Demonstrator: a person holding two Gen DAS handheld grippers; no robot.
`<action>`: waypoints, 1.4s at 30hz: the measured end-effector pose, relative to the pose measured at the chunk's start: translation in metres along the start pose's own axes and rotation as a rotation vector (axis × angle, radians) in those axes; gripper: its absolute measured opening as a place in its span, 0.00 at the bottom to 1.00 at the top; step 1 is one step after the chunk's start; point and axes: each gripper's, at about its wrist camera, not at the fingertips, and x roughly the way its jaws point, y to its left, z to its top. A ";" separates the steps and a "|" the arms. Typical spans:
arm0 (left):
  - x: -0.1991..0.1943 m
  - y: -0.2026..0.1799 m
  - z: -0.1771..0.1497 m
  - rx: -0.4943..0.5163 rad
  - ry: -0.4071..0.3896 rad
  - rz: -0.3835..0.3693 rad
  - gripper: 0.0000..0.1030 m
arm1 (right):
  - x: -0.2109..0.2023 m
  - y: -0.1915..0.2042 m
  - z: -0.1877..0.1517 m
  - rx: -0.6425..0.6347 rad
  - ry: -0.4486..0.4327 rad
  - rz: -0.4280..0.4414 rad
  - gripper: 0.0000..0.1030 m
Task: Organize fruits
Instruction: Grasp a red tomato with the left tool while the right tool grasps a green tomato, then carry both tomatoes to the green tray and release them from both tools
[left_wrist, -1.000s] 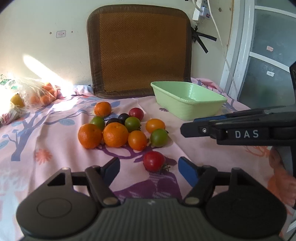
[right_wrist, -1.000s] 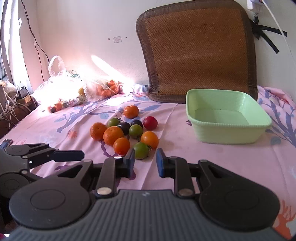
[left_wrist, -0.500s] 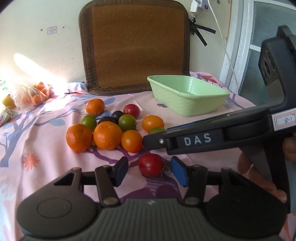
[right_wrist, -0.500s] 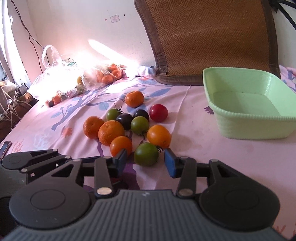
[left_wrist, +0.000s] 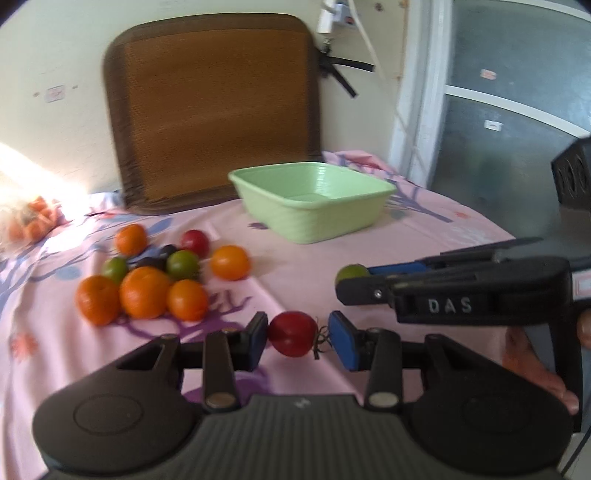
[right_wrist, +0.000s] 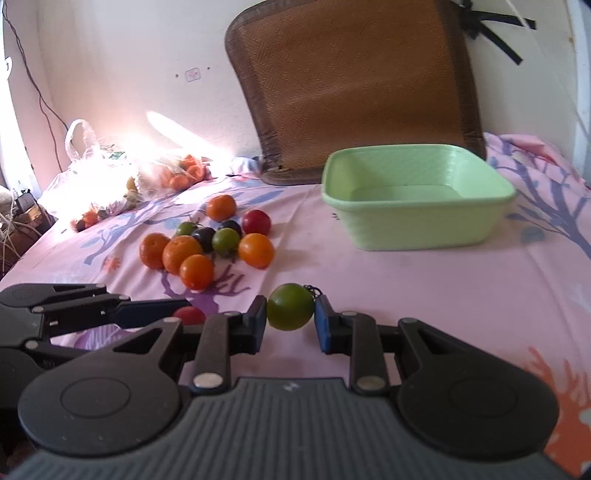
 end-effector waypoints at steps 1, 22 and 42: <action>0.004 -0.007 0.002 0.008 0.007 -0.014 0.36 | -0.007 -0.005 -0.004 0.006 -0.007 -0.021 0.30; 0.035 -0.072 0.001 0.124 0.053 -0.051 0.36 | -0.056 -0.041 -0.050 -0.047 -0.083 -0.173 0.30; 0.139 0.019 0.137 -0.098 0.102 -0.022 0.37 | 0.033 -0.114 0.069 0.060 -0.160 -0.129 0.30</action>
